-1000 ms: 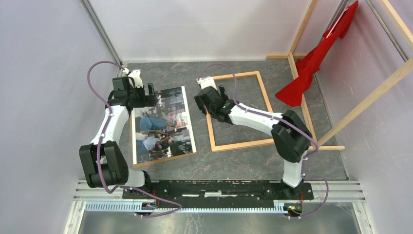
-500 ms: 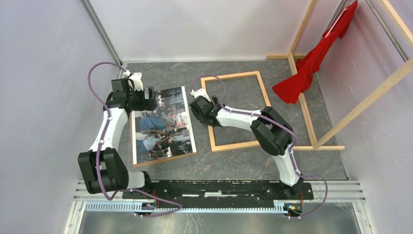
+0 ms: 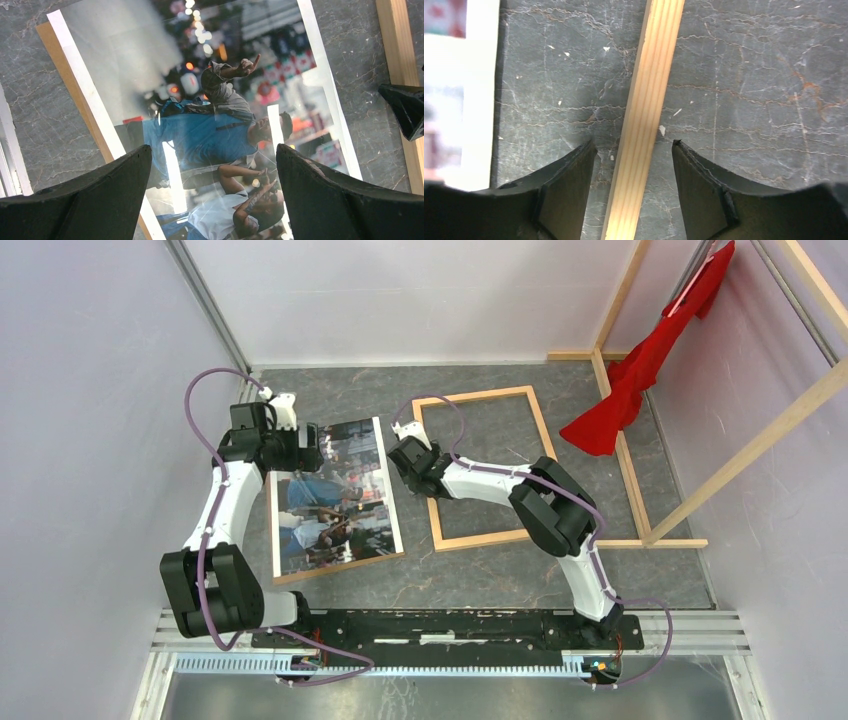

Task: Put the photo into the frame
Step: Turn over the photo frame at the center of the board.

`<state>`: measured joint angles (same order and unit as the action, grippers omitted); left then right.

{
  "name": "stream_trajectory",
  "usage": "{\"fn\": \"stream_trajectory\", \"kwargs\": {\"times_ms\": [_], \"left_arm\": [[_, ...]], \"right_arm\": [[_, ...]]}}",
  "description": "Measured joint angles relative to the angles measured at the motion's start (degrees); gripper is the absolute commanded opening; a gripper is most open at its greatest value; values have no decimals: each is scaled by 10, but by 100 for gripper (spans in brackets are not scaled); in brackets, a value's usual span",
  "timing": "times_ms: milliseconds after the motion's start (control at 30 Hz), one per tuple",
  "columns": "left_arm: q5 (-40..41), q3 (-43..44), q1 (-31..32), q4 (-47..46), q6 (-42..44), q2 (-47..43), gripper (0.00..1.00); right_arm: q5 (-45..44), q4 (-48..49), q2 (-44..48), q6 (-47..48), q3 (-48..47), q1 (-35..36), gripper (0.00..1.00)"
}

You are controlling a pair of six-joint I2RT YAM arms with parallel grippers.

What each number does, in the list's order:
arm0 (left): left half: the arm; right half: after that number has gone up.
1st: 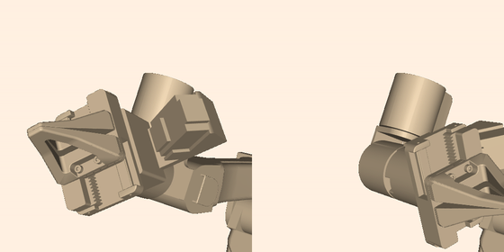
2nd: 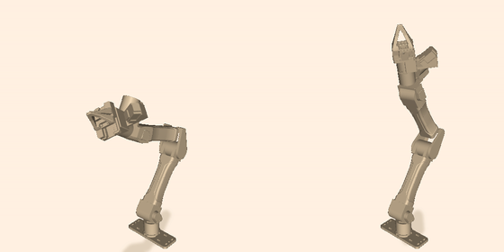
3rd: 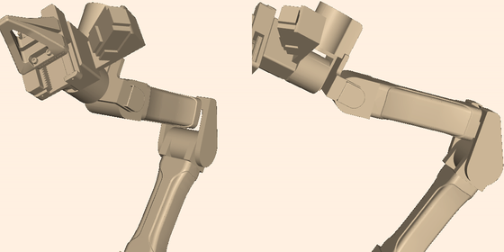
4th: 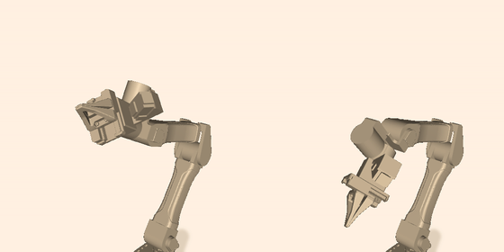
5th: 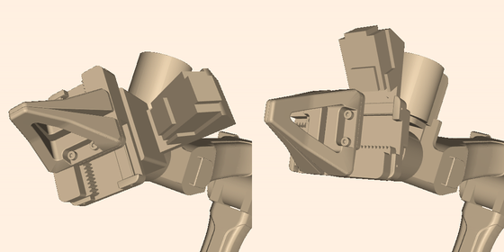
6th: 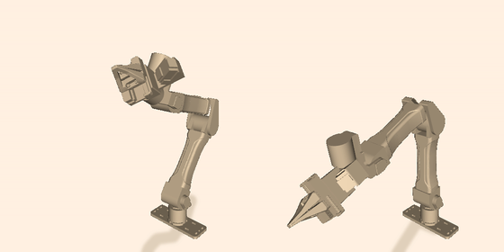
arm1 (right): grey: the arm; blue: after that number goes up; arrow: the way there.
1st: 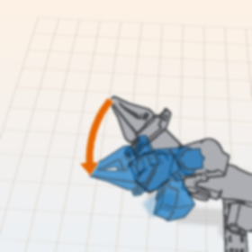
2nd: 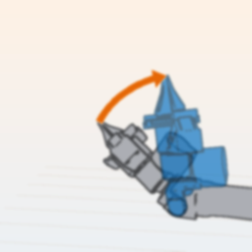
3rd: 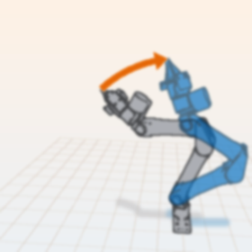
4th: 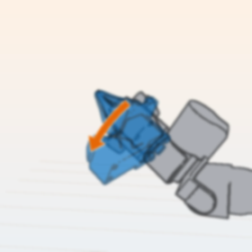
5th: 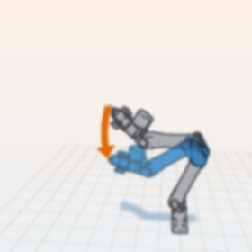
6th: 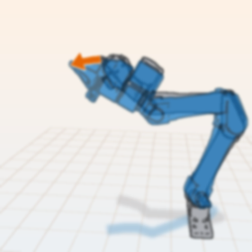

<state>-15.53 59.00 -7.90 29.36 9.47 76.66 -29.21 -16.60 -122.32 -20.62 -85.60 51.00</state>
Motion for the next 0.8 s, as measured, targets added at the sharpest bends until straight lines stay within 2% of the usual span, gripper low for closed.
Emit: {"fn": "stream_trajectory", "kwargs": {"times_ms": [200, 400, 633, 800], "left_arm": [[0, 0, 0, 9, 5, 0, 100], [-1, 0, 2, 16, 5, 0, 100], [-17, 0, 9, 18, 5, 0, 100], [-29, -7, 23, 17, 5, 0, 100]], "right_arm": [[38, 9, -2, -36, 0, -5, 35], [59, 10, -2, -67, -1, -7, 13], [78, -27, 13, -83, -12, -8, 4], [113, -51, 73, -133, -28, -8, 2]]}}
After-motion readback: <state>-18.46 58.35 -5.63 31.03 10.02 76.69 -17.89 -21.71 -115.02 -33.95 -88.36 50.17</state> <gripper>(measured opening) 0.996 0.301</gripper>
